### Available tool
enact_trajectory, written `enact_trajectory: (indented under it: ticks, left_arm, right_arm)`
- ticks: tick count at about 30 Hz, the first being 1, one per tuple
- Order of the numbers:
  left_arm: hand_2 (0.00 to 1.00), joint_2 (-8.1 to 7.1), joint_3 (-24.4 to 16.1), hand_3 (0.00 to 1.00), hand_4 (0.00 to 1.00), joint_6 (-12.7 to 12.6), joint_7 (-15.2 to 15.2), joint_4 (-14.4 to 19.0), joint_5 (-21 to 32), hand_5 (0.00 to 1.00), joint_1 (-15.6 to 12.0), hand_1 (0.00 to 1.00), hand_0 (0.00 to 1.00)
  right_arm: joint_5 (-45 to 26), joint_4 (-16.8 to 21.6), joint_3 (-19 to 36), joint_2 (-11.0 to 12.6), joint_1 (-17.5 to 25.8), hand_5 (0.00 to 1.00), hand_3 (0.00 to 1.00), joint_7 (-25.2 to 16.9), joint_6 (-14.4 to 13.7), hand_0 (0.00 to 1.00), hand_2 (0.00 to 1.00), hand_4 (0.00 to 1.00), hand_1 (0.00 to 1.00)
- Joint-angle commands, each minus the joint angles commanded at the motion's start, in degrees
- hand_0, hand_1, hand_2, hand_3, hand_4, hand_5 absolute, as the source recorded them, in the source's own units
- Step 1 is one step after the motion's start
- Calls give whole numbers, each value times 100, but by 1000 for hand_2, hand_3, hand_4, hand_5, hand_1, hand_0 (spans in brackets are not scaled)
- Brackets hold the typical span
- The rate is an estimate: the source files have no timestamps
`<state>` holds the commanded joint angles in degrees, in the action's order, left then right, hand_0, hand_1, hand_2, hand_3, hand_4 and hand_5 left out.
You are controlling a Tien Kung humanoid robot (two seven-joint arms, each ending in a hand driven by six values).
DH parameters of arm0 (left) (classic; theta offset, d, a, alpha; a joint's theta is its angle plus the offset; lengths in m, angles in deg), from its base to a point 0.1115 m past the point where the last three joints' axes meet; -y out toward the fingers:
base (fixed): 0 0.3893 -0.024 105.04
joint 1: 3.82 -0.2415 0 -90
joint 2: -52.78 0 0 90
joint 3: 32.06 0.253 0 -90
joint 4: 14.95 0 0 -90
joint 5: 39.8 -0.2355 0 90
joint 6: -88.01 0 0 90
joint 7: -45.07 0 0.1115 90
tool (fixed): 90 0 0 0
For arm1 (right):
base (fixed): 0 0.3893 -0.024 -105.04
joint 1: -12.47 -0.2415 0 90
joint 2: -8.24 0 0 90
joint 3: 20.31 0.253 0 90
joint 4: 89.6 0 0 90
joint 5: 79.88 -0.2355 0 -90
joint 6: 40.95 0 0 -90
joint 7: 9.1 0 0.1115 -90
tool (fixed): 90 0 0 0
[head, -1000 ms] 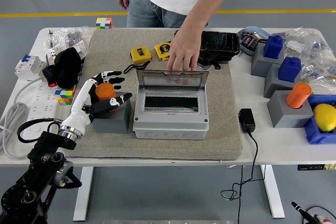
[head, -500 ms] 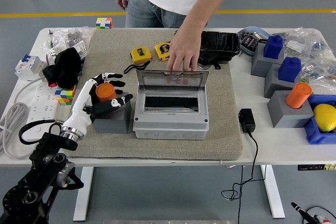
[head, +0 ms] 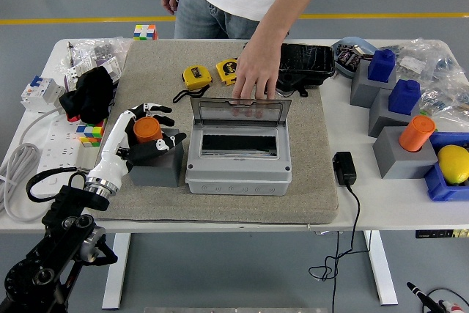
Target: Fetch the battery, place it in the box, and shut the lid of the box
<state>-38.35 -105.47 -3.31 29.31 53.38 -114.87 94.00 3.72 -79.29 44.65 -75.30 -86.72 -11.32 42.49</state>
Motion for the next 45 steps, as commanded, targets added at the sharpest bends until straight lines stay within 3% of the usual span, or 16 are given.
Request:
enact_trajectory:
  ticks: [3, 4, 9, 10, 15, 16, 45]
  left_arm:
    - [381, -2, 20, 392, 998, -17, 6, -2, -29, 30, 3, 407, 247]
    - [300, 1, 29, 293, 998, -30, 5, -8, -34, 26, 3, 281, 196]
    - [300, 1, 62, 293, 998, -70, 9, -10, -70, 26, 5, 281, 196]
    - [235, 3, 65, 226, 998, -83, 10, -10, -76, 26, 6, 198, 146]
    - [235, 3, 96, 226, 998, -101, 10, -19, -68, 26, 12, 198, 146]
    - [164, 4, 106, 143, 998, -115, 10, -24, -67, 24, 14, 129, 95]
    - [110, -61, 163, 103, 998, -552, -27, 55, -81, 38, 138, 70, 45]
  right_arm:
    - [-12, 0, -9, -3, 0, 998, 849, -2, -1, 893, 809, 998, 867]
    - [-15, 0, -14, -6, 0, 998, 849, -3, -1, 893, 809, 998, 867]
    - [-34, 0, -35, -10, 0, 998, 849, -5, -2, 893, 809, 998, 867]
    - [-33, 0, -37, -9, 0, 998, 849, -5, -2, 893, 809, 998, 867]
    - [-2, 0, -7, -4, 1, 998, 849, 0, -3, 893, 809, 998, 867]
    - [1, 0, 0, -2, 0, 998, 849, 0, -3, 893, 809, 998, 868]
    - [-26, 0, -18, 11, -5, 998, 848, -9, -5, 893, 809, 998, 868]
